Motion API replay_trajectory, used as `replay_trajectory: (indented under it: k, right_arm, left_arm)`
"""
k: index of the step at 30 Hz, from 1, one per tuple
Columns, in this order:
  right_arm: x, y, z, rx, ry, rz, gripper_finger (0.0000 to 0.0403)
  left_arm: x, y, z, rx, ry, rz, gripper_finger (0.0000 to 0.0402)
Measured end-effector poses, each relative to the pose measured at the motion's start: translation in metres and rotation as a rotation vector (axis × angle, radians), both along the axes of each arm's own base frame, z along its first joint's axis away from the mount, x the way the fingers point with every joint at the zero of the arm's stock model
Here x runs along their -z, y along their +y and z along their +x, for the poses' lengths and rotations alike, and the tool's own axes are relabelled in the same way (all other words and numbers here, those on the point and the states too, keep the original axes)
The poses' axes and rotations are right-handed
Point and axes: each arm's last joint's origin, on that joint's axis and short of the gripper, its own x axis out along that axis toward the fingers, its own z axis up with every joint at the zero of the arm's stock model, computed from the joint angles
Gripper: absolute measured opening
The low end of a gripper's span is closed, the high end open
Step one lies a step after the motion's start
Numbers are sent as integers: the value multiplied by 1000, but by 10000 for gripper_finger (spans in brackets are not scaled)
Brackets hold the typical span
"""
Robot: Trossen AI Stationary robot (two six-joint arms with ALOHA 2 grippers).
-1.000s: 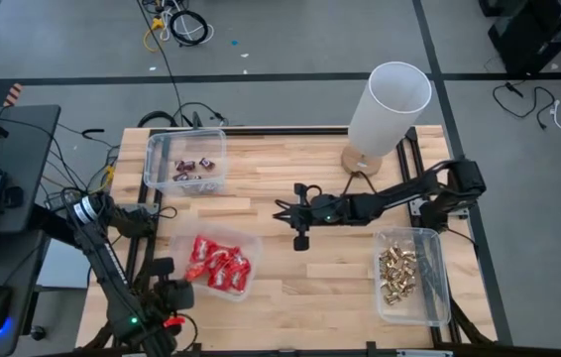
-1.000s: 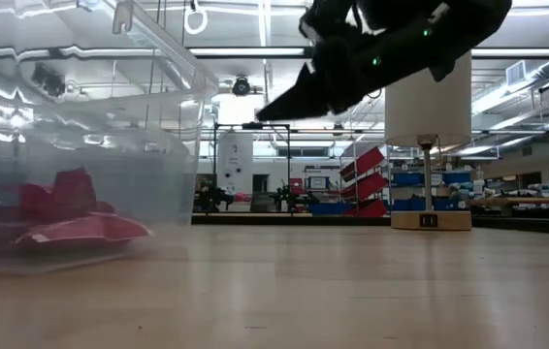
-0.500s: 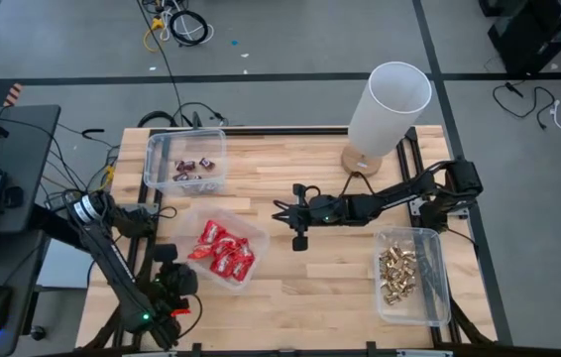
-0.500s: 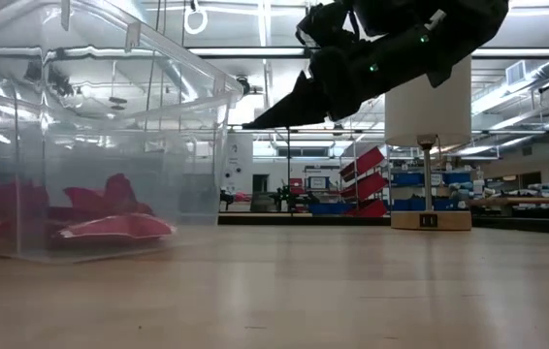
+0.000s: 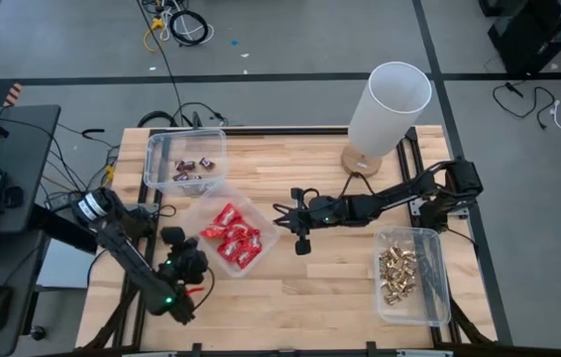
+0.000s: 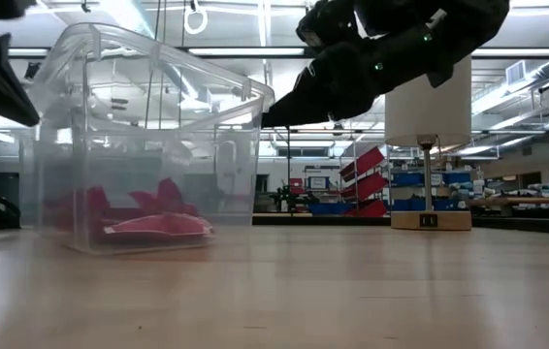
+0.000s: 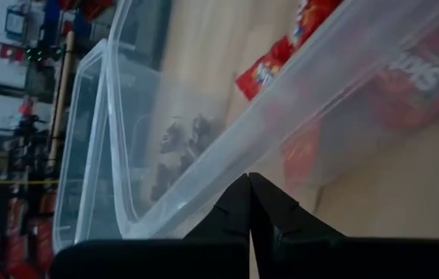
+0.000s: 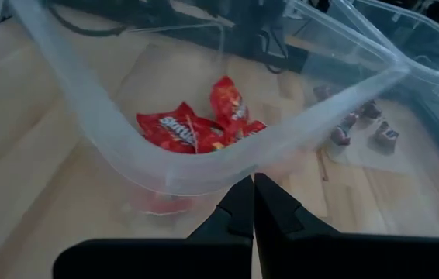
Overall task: Sort candy
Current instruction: Move the transparent bin to the center of the table
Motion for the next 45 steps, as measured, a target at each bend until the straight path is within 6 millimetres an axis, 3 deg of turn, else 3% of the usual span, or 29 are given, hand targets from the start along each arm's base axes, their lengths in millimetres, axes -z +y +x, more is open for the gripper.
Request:
replay_trajectory:
  k: [8, 21, 31, 45]
  right_arm:
    - [5, 8, -3, -65, 53, -23, 0]
    - [5, 22, -5, -201, 61, -19, 0]
    - [12, 15, -12, 91, 166, -84, 0]
    - [5, 16, -13, 69, 147, -60, 0]
  left_arm:
    - [5, 13, 8, -69, -20, 11, 0]
    - [-3, 6, 9, -153, 61, -92, 0]
    - [-12, 14, 14, -106, -40, -55, 0]
    - [-15, 49, 44, -118, -49, 81, 0]
